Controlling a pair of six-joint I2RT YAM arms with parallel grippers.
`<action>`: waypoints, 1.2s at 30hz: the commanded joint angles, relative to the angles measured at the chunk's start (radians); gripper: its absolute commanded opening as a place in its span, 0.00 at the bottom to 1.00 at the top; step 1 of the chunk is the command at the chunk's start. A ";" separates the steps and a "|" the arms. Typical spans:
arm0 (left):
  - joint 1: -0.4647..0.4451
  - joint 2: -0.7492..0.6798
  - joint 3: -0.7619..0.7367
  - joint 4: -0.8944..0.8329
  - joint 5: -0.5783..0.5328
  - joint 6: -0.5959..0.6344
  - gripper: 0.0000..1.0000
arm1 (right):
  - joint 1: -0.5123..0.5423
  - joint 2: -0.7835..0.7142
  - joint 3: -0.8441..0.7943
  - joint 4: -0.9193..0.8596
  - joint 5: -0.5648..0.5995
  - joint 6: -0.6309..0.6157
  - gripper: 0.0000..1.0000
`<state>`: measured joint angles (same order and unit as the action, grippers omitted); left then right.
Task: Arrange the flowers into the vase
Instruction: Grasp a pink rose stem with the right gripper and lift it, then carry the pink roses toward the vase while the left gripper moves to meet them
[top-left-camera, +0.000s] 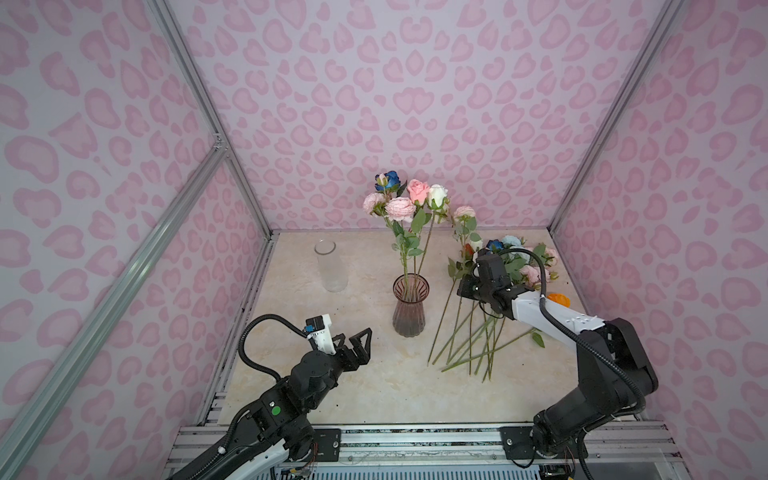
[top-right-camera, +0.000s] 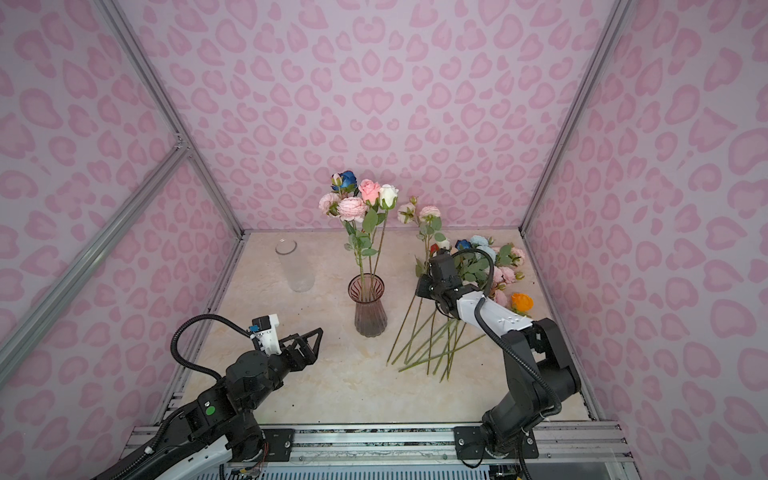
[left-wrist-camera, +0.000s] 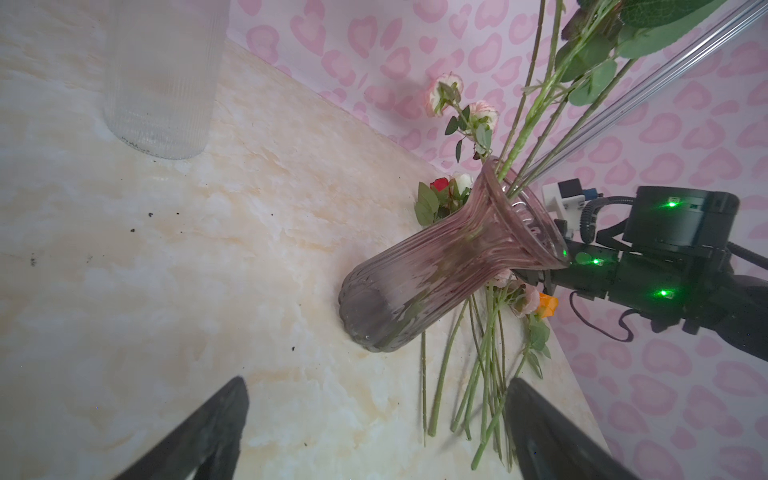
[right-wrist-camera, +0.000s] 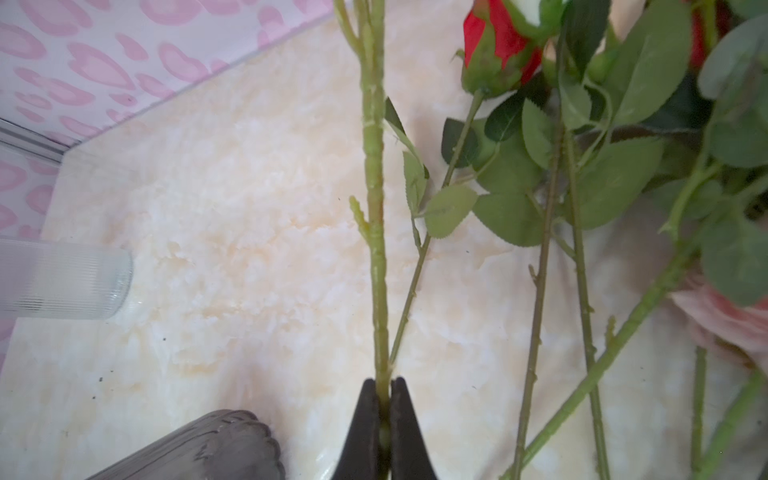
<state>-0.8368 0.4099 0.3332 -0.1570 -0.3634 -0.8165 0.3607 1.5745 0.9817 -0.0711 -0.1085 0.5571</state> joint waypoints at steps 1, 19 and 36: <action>0.002 0.012 0.018 0.042 -0.003 0.007 0.97 | 0.001 -0.051 -0.013 0.038 -0.011 -0.006 0.00; 0.002 0.147 0.164 0.119 0.173 0.189 1.00 | 0.052 -0.700 -0.371 0.229 0.104 -0.074 0.00; -0.001 0.477 0.578 0.226 0.575 0.537 0.84 | 0.309 -1.003 -0.465 0.305 0.081 -0.230 0.00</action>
<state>-0.8379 0.8391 0.8471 -0.0021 0.1154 -0.3649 0.6128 0.5674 0.5076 0.1898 -0.0479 0.3874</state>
